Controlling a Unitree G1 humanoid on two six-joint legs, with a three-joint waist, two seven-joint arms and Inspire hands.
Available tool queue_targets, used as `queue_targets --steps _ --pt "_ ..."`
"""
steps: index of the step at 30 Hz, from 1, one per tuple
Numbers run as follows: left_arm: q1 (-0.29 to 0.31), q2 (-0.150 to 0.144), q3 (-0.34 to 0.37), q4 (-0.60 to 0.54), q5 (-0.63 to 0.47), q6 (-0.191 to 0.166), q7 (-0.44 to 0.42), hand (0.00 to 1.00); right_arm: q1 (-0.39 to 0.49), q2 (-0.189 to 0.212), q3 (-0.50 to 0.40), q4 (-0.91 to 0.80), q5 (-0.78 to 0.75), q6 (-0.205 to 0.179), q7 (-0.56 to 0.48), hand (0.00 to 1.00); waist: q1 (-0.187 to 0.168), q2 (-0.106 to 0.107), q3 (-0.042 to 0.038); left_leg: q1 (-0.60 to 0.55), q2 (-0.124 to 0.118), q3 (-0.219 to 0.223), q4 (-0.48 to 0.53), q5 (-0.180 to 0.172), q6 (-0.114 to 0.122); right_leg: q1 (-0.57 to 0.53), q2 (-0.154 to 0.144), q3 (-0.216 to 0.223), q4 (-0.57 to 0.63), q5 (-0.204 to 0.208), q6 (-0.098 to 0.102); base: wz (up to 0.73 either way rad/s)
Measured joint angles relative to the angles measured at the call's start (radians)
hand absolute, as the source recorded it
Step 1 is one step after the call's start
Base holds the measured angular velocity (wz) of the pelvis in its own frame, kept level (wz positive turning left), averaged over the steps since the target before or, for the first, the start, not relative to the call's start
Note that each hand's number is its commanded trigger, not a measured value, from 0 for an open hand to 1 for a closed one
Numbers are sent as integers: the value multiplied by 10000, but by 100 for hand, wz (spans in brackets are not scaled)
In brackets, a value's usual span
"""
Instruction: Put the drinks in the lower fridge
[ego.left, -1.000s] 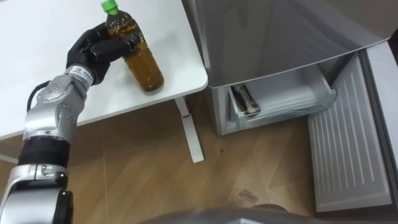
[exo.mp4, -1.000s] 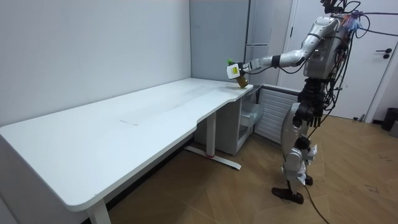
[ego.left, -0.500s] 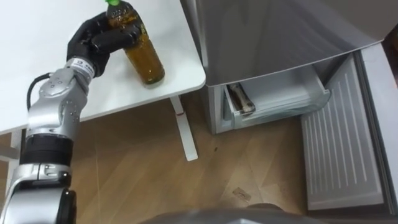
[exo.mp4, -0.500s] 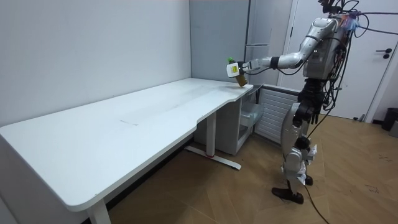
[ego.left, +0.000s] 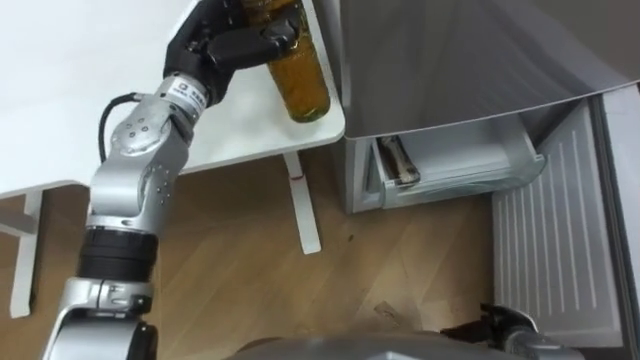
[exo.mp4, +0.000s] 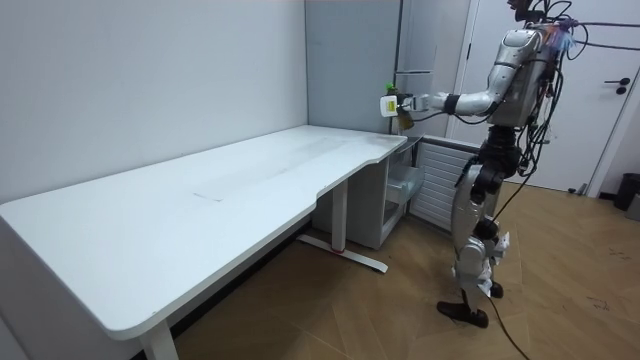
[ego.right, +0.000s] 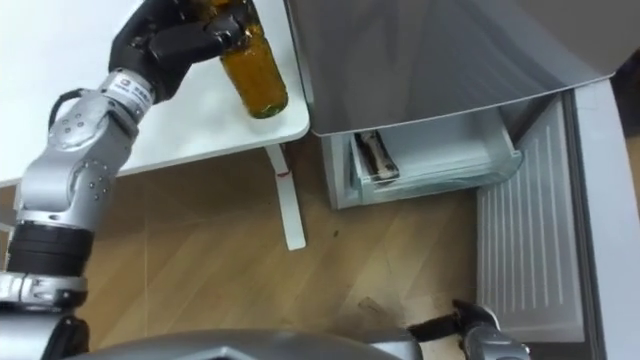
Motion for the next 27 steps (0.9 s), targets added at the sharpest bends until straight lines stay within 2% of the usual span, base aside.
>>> queue_targets --steps 2,7,9,15,21,27 --pt "295 -4 -211 -41 2 1 -59 100 -14 128 285 -122 1 -192 95 0 85 -30 -17 63 -8 -98 1 0 0 65 0 -66 -8 0 0 12" --pt "557 -81 -319 -56 84 0 -190 100 4 319 672 -481 -19 -179 682 0 507 -144 -25 68 -24 -242 67 0 0 177 -10 -222 -10 -1 0 11" --pt "769 -56 -298 -358 80 -1 -161 100 100 347 832 -1089 -12 -201 809 0 503 -190 -15 -77 -59 -424 227 -1 1 250 -38 -463 -10 -1 0 25" --pt "1403 -128 -444 -1053 74 -114 -211 100 103 396 1002 -1971 -36 -189 1235 0 610 -201 -15 -405 -67 -589 392 1 11 141 -23 -638 11 5 -10 11" --pt "2316 -121 -681 -993 149 -182 -602 100 137 369 1240 -2731 3 -174 2015 0 722 -222 -4 -232 -84 -656 379 32 14 323 -41 -770 3 9 -17 4" --pt "2621 -72 -687 -994 822 -183 -905 100 133 361 1232 -3667 12 -177 3182 0 756 -339 61 -249 -95 -692 383 32 14 317 -45 -793 10 9 -17 1"
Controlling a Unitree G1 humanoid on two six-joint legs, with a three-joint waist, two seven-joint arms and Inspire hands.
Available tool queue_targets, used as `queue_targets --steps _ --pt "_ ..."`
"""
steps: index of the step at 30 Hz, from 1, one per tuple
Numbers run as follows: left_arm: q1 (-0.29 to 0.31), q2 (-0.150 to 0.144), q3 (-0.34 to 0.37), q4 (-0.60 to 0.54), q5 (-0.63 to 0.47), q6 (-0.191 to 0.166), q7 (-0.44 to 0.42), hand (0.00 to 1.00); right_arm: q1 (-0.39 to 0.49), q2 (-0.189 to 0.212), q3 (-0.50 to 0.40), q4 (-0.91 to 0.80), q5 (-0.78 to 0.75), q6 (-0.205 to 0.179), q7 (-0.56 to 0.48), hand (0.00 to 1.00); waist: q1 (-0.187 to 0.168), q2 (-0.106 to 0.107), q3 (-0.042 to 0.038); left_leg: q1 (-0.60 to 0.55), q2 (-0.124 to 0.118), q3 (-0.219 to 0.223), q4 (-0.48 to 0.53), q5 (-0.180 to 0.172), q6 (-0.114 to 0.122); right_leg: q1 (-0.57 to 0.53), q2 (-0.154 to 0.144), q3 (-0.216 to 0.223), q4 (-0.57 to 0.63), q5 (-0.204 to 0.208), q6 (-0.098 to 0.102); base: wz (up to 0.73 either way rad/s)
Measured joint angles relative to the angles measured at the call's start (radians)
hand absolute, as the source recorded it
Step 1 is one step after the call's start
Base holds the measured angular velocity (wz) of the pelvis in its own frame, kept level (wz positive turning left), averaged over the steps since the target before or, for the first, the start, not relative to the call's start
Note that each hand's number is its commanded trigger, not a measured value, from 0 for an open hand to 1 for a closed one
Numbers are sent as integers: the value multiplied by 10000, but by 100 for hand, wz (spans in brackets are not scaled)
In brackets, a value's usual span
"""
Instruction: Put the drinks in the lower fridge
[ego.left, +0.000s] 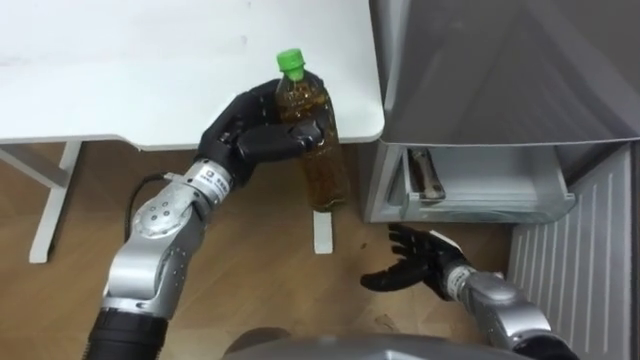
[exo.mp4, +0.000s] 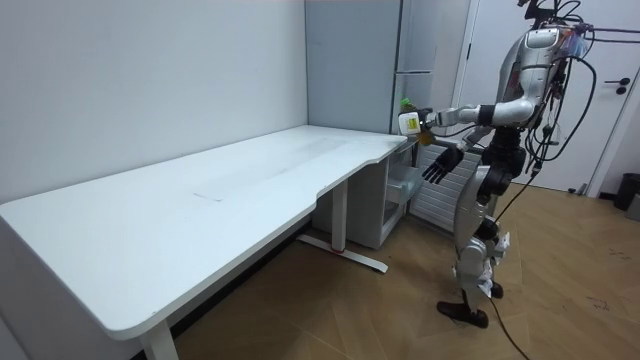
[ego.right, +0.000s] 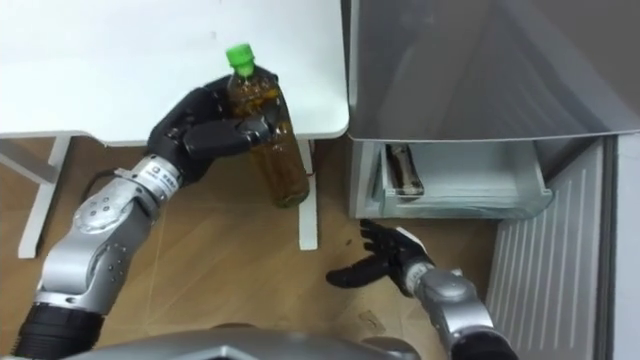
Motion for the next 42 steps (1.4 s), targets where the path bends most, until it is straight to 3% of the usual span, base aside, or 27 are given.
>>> queue_targets --steps 11,21,28,33,42 --pt "50 -6 -13 1 426 -8 -523 100 142 -41 207 -2098 603 146 2253 0 9 -125 74 33 1 -16 -52 0 -1 49 -4 -66 -14 0 1 1" --pt "238 19 -25 337 672 -9 -1042 100 138 -29 218 -2370 1687 348 3499 0 22 -181 105 -16 -2 -110 -32 -1 -2 63 -8 -222 -16 0 1 2" --pt "239 25 -87 678 673 -47 -1091 100 152 -199 553 -2619 2724 453 3931 0 52 -110 73 -163 2 -132 -10 -2 -4 -14 3 -236 -11 0 1 1" --pt "239 93 -381 1192 785 -54 -1255 100 462 -414 953 -2729 3610 457 4035 0 288 -69 46 -153 -2 -129 58 -1 -4 -24 -4 -238 -10 0 0 0" --pt "238 258 -618 1480 832 -265 -1239 100 461 -699 1307 -2729 4038 463 4051 0 279 -35 50 -168 5 -148 156 -3 -2 22 0 -247 0 5 -6 0"
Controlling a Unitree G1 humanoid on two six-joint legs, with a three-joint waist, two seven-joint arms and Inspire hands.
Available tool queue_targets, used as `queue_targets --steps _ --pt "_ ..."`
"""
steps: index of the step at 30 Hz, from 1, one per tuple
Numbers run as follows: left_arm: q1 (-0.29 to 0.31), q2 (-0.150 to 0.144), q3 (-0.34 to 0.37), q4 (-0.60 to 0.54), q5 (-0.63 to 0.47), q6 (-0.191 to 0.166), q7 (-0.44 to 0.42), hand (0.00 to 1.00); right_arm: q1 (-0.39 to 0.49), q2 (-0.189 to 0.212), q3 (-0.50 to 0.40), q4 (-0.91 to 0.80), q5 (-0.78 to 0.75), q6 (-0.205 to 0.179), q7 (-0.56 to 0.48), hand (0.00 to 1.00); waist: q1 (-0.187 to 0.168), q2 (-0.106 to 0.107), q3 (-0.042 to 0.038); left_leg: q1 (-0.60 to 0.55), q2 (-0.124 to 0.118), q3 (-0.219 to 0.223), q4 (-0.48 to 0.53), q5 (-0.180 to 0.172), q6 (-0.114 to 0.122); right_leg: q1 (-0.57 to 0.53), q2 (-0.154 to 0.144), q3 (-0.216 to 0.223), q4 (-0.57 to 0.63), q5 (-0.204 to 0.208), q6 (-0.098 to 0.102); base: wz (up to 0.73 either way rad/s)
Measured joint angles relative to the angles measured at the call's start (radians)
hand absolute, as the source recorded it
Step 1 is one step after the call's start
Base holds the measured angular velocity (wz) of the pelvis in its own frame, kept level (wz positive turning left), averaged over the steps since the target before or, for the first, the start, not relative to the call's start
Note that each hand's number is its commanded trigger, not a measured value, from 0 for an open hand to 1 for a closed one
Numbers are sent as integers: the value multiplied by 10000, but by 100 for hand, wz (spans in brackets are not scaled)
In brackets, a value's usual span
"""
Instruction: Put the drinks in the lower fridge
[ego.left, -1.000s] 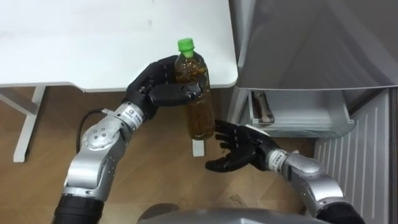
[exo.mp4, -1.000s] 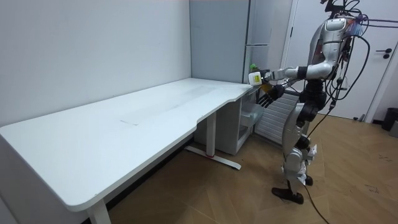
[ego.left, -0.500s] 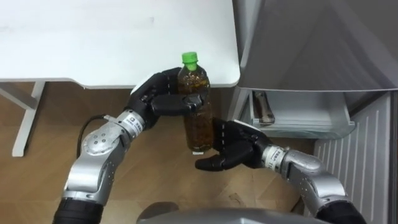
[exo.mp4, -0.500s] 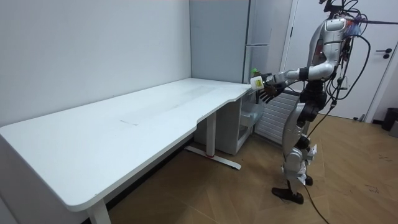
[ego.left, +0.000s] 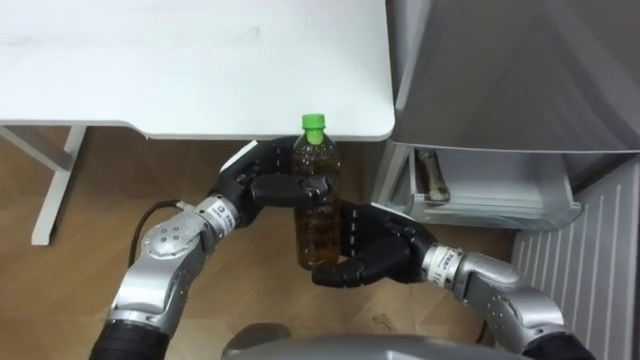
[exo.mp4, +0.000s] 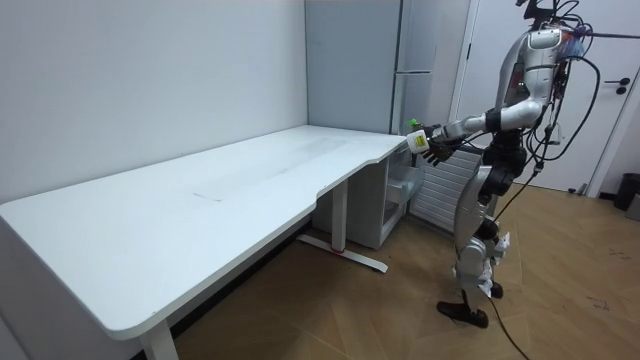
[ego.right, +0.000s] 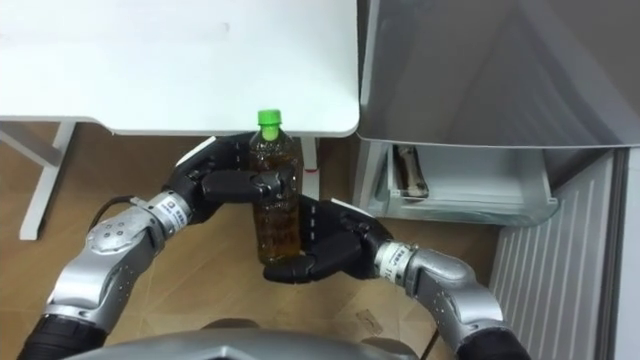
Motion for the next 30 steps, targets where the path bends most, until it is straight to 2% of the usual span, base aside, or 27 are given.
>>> queue_targets --steps 2,4,5,6,7,8,10,17,23,30 --pt "1 27 -16 27 1 -59 -7 100 0 -11 28 0 29 0 0 0 5 0 0 -7 7 -8 -23 -1 0 2 5 -5 3 5 -8 0" --pt "1 45 -29 27 2 -67 -13 100 0 -21 41 0 47 0 1 28 5 -1 0 -7 8 -22 -16 0 0 0 8 -5 7 10 -16 0" --pt "1 52 -30 27 2 -70 -18 100 0 -21 43 0 47 0 1 51 5 -1 0 -7 9 -34 -7 0 1 1 9 -5 12 11 -17 0" --pt "1 54 -31 27 2 -80 -21 100 0 -23 43 0 48 0 1 54 5 -3 0 -8 8 -67 -1 0 1 1 9 -6 16 13 -19 0" --pt "1 56 -33 27 2 -98 -26 100 0 -28 44 1 48 0 0 61 0 -4 0 -9 7 -69 1 0 1 1 8 -8 17 14 -19 0" --pt "1 60 -36 27 2 -149 -39 100 0 -50 43 3 48 0 -39 84 -4 -5 1 -11 5 -68 6 0 1 2 7 -8 17 15 -20 0" --pt "1 73 -43 31 2 -218 -113 100 -8 -87 35 4 85 -2 -127 100 6 -7 1 -10 3 -51 4 0 1 3 6 -10 17 16 -20 0" --pt "-16 -73 -328 43 -258 -299 -214 100 -13 -56 136 89 380 48 -457 100 29 -52 28 7 8 -31 -1 2 0 7 11 -26 -4 15 -20 0" --pt "-29 -59 -359 46 -274 -350 -173 100 -12 -35 386 90 806 124 -462 100 14 -135 82 -6 11 -30 0 0 -2 -20 16 -27 -11 15 -20 0" --pt "-29 -56 -399 61 -353 -350 -192 100 -13 -42 465 90 847 124 -489 100 19 -141 84 -11 9 -29 -2 0 -1 -27 15 -32 -12 16 -19 0"
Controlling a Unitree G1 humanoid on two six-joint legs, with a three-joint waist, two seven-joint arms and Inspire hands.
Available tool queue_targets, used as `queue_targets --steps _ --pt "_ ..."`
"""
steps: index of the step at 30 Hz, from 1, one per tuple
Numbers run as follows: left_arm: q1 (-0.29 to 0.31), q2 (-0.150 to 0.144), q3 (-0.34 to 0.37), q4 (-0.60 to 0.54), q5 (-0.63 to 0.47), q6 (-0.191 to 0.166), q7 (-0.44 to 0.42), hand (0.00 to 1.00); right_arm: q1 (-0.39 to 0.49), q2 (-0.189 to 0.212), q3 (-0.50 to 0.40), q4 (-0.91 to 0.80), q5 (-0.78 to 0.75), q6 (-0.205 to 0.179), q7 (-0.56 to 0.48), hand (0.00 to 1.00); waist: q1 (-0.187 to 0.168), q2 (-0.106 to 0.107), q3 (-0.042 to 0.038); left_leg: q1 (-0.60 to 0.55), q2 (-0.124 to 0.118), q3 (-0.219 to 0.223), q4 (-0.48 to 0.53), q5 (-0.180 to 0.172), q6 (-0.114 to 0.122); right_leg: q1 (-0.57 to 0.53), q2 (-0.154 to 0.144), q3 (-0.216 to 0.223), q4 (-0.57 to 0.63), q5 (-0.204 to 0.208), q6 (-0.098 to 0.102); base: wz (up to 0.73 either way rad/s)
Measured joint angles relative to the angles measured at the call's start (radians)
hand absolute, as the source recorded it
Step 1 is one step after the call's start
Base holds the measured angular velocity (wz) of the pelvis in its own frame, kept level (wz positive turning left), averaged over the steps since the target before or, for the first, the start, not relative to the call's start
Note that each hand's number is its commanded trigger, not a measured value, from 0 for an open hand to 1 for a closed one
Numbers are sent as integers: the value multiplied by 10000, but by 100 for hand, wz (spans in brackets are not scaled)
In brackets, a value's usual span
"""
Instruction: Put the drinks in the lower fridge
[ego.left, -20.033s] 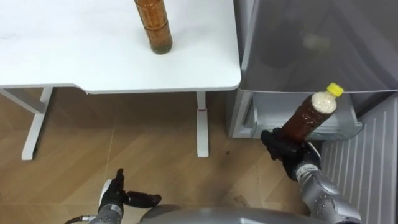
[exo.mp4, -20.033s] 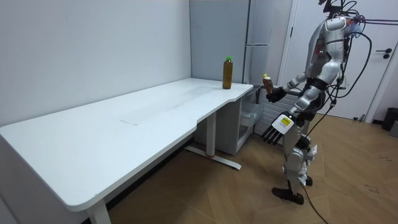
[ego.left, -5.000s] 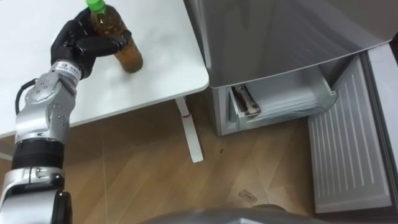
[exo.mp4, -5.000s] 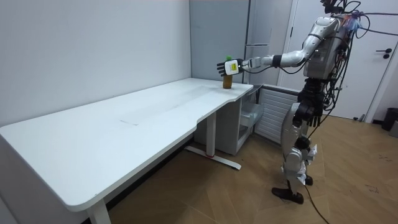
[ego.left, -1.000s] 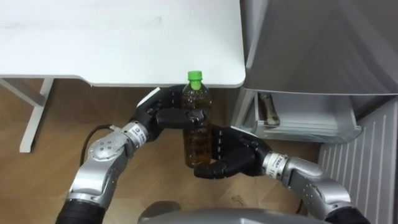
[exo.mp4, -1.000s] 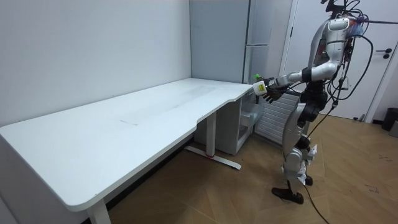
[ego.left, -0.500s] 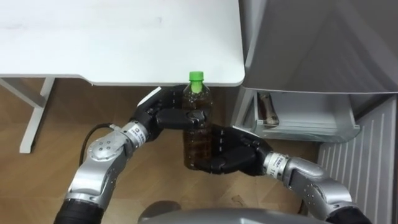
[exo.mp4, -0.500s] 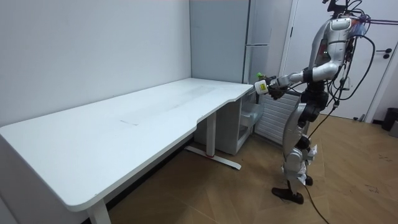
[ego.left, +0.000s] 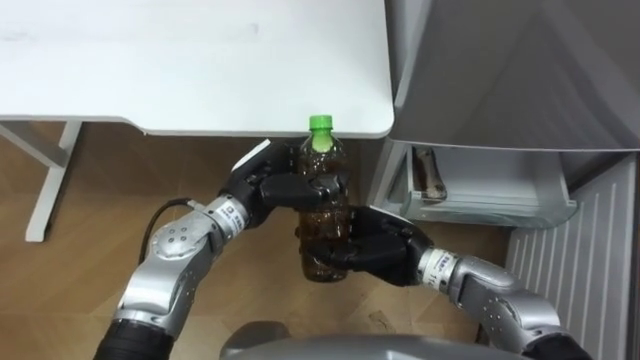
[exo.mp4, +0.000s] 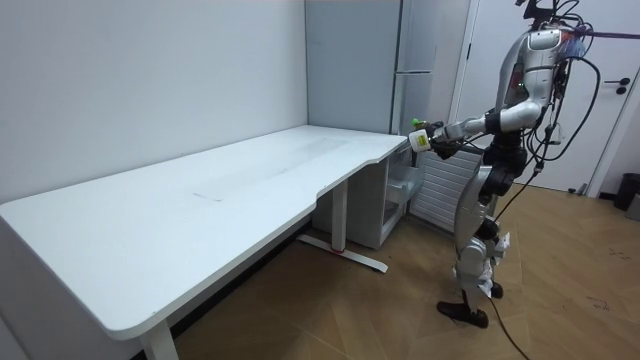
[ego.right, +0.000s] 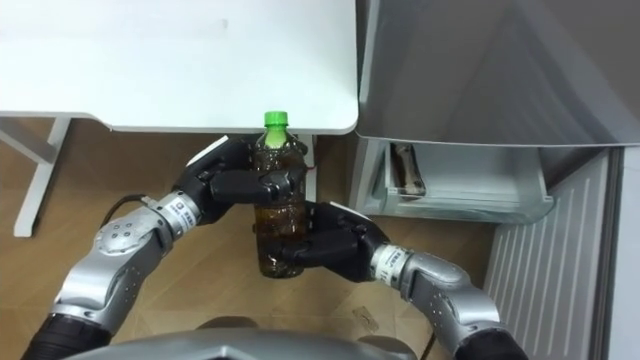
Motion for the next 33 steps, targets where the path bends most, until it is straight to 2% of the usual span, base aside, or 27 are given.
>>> queue_targets --steps 3,5,6,7,8,25,33 --pt "0 -3 -26 -1 -55 -35 -34 100 0 -13 -4 1 2 7 -44 100 2 -1 -1 0 0 0 1 0 0 1 0 -1 2 0 0 0" --pt "-3 -11 -71 -2 -72 -45 8 83 1 -4 20 1 72 7 -51 100 -15 4 -3 -24 2 -5 12 0 0 -9 0 -12 1 0 0 2" --pt "-15 -15 -92 -1 -75 -58 12 36 1 -10 21 1 85 7 -53 100 -24 6 -5 -55 0 -32 17 -1 0 -16 1 -29 3 0 0 3" --pt "-15 -17 -93 -1 -75 -58 12 20 1 -10 24 1 88 7 -53 100 -19 6 -5 -57 0 -35 18 0 0 -18 1 -30 3 0 0 3" --pt "-15 -16 -98 -1 -75 -58 12 0 1 -11 29 1 92 7 -56 100 -15 8 -6 -60 1 -40 20 0 0 -18 2 -35 3 0 0 0" --pt "-16 63 -198 -139 -102 -96 -6 0 -12 -14 -32 199 251 -13 -135 100 -32 160 -81 -299 5 -146 164 -3 -1 -120 11 -158 15 8 -12 1" --pt "-17 329 -192 -1247 -75 -96 141 0 -63 -7 -87 191 1122 -276 -17 100 16 112 -76 -290 17 -140 173 -1 -2 -173 17 -160 27 15 -24 0"
